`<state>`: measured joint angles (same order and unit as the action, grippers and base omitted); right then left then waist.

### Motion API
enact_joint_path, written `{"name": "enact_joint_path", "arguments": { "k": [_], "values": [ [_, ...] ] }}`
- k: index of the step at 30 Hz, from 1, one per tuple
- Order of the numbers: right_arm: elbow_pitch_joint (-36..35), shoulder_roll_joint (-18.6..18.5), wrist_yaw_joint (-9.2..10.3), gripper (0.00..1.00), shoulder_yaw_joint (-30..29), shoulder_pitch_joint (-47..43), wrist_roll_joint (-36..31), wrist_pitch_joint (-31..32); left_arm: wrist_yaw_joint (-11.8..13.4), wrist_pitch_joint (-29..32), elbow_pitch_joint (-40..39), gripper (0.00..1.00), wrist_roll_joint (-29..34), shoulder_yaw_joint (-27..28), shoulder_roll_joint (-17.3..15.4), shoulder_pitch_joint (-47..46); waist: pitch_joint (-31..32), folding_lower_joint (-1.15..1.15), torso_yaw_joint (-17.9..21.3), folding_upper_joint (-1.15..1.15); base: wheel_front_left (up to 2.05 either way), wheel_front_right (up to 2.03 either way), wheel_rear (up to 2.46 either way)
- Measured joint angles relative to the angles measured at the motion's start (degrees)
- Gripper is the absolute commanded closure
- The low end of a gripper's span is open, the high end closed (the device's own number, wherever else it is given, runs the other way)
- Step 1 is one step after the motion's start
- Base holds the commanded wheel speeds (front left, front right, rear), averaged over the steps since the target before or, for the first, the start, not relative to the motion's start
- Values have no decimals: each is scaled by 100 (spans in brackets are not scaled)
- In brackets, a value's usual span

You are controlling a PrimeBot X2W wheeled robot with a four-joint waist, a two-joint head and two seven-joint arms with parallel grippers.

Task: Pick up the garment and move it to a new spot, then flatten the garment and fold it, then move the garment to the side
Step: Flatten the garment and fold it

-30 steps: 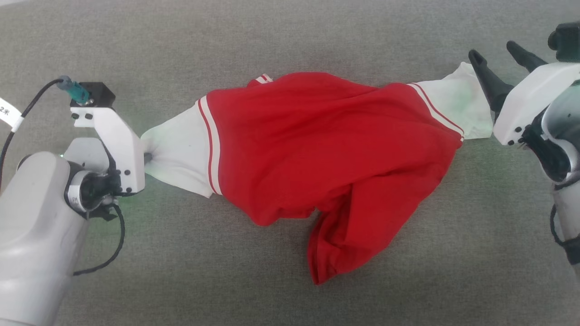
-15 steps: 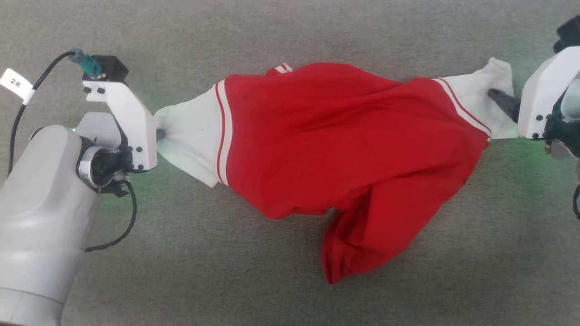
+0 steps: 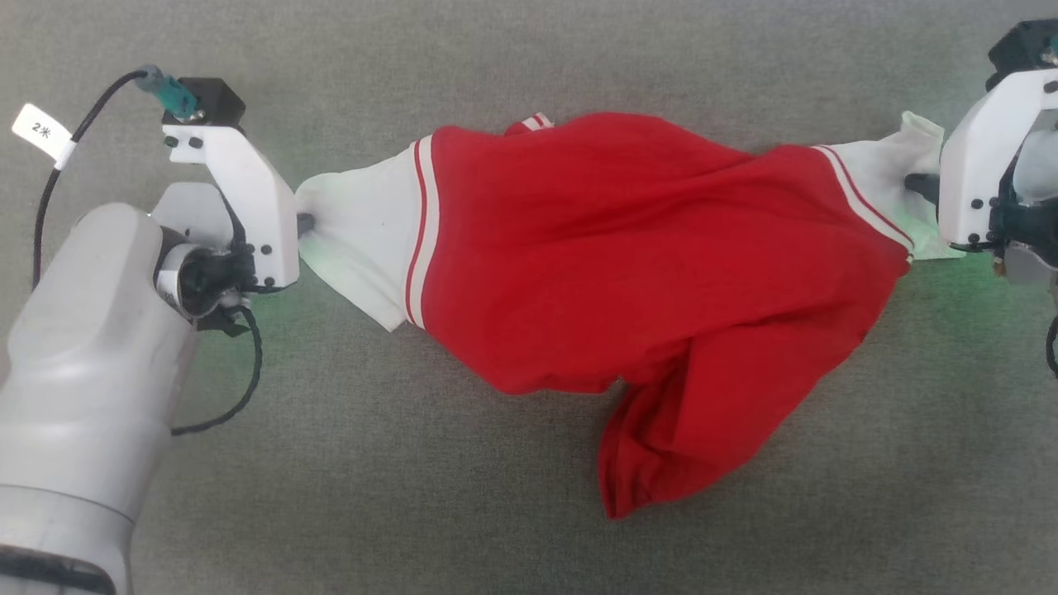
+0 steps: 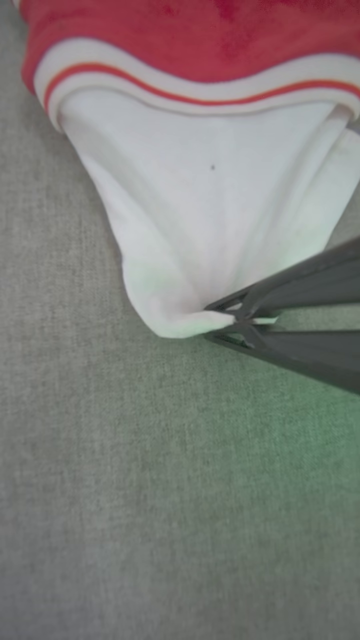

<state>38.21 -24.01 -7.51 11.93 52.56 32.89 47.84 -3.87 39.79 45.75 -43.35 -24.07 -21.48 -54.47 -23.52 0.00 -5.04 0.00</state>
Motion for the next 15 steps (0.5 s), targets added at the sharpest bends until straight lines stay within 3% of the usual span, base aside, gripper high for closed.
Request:
{"name": "enact_joint_path", "arguments": {
  "k": [15],
  "values": [
    [-1161,-293,1,100,470,382,680,-314,-194,-4,-555,100,164,-127,-468,-855,934,0,225,0,0,0,0]
  ]
}}
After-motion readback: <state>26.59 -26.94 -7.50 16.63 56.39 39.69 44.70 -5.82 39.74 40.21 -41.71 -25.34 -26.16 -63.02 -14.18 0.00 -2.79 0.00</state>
